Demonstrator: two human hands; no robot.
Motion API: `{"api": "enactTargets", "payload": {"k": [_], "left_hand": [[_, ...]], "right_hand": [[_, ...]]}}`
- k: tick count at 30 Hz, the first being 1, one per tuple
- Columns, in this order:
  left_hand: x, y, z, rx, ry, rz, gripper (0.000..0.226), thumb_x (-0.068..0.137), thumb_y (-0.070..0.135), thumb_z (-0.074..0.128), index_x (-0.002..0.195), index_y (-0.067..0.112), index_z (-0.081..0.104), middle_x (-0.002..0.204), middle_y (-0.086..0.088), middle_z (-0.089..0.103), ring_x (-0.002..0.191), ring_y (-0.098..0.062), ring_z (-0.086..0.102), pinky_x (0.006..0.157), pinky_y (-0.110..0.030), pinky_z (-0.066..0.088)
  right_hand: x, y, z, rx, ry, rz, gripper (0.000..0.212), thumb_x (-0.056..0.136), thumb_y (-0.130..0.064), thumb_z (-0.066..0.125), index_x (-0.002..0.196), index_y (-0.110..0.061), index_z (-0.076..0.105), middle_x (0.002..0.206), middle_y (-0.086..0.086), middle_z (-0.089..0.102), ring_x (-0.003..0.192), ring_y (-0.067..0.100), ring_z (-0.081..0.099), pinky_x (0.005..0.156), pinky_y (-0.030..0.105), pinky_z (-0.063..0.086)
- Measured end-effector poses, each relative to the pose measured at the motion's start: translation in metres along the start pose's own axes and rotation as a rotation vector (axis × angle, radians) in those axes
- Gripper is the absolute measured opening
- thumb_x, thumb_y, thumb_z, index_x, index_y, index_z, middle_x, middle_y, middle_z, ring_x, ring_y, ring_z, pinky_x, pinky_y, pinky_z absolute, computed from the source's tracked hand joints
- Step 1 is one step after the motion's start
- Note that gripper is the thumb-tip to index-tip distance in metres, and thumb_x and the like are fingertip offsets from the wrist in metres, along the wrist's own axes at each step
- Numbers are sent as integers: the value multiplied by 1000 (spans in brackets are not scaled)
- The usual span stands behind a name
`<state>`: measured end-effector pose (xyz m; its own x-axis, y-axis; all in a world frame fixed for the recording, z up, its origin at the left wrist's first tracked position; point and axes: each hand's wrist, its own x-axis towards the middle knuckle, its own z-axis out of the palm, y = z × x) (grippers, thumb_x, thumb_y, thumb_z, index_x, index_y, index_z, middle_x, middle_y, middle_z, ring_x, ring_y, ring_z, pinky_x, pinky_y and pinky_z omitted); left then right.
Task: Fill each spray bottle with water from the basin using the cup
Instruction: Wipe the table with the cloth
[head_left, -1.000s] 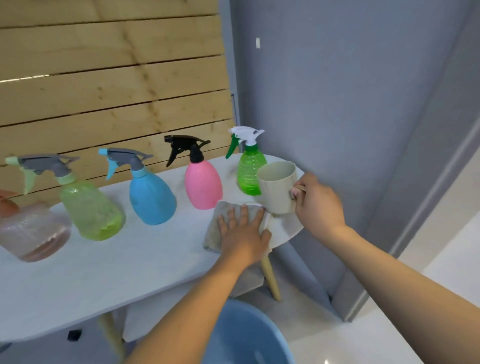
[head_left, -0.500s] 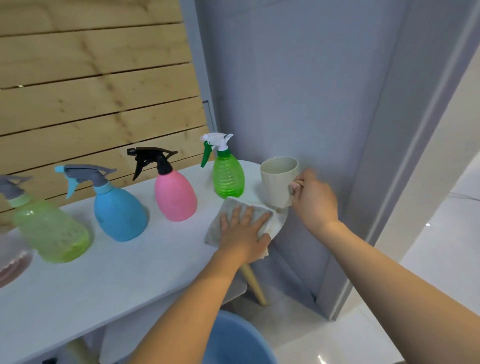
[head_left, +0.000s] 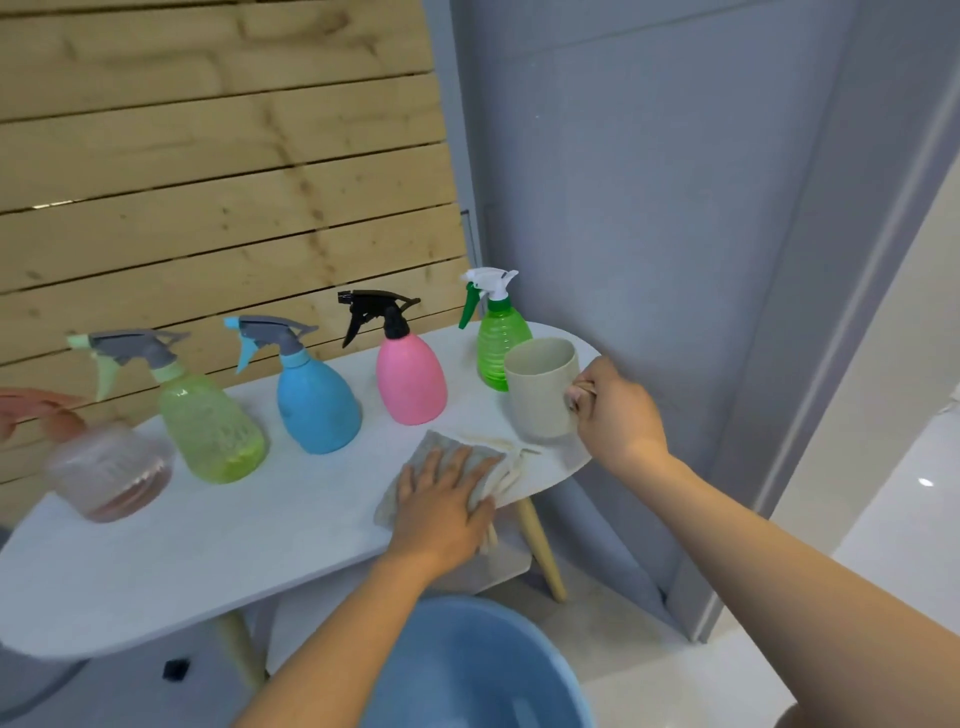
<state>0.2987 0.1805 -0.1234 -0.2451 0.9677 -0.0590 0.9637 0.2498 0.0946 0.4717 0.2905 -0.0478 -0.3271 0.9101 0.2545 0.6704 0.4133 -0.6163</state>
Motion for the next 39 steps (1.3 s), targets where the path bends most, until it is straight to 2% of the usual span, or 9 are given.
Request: {"api": "enactTargets", "payload": {"k": [2, 6, 12, 15, 20, 23, 29, 34, 39], "left_hand": [[7, 4, -4, -71, -5, -105, 56, 96, 47, 20, 149, 40, 4, 160, 5, -2, 146, -24, -10, 116, -51, -8], [13, 10, -6, -108, -10, -158, 55, 98, 43, 22, 150, 37, 2, 160, 3, -5, 146, -26, -13, 115, -52, -10], [-18, -56, -8, -125, 28, -324, 57, 97, 43, 25, 151, 35, 6, 160, 4, -1, 146, -21, -8, 116, -48, -7], [-41, -87, -10, -98, 41, -434, 57, 97, 44, 24, 151, 34, 7, 160, 3, 1, 147, -21, -6, 117, -47, -3], [-47, -94, -7, -93, 54, -476, 58, 97, 45, 23, 151, 32, 8, 160, 2, 2, 147, -22, -5, 117, -48, -3], [-47, -95, -6, -79, 57, -486, 58, 97, 45, 23, 151, 32, 7, 160, 2, 2, 147, -22, -7, 117, -48, -4], [-46, -94, -5, -75, 62, -487, 58, 96, 45, 23, 150, 35, 6, 160, 4, 0, 147, -21, -8, 117, -47, -4], [-45, -96, -4, -78, 63, -490, 58, 96, 44, 24, 150, 37, 5, 160, 4, 0, 146, -21, -8, 117, -48, -3], [-43, -93, -5, -89, 44, -483, 58, 96, 45, 22, 151, 36, 5, 160, 4, -2, 146, -21, -10, 116, -49, -6]], "right_hand": [[-1, -3, 6, -16, -16, -11, 13, 95, -16, 42, 104, -8, 46, 96, 13, 66, 88, 36, 57, 63, 35, 39], [0, -7, 17, 2, -16, -16, 12, 95, -16, 43, 103, -8, 46, 95, 12, 66, 87, 34, 57, 63, 34, 39], [-1, -16, 38, 58, -44, -46, 12, 93, -16, 46, 103, -8, 50, 97, 10, 67, 91, 34, 59, 74, 39, 48], [-5, -19, 51, 131, -67, -87, 8, 92, -12, 49, 96, -7, 52, 93, 9, 68, 86, 34, 59, 71, 39, 47], [-9, -15, 64, 254, -136, -96, 11, 91, -9, 52, 83, -17, 49, 73, 1, 65, 73, 25, 57, 69, 33, 44], [-5, -12, 65, 261, -137, -81, 12, 90, -9, 52, 83, -19, 53, 77, 2, 66, 77, 24, 57, 72, 34, 45], [8, -2, 64, 117, -90, -108, 17, 89, -15, 56, 99, -21, 68, 102, 3, 66, 102, 28, 51, 88, 37, 40], [9, -1, 62, -14, 7, -176, 32, 90, -21, 59, 122, -19, 61, 124, 3, 57, 119, 27, 41, 95, 29, 24], [-6, -29, 59, -21, 255, -439, 30, 80, -23, 54, 105, -12, 66, 104, 7, 63, 103, 24, 45, 82, 29, 26]]}}
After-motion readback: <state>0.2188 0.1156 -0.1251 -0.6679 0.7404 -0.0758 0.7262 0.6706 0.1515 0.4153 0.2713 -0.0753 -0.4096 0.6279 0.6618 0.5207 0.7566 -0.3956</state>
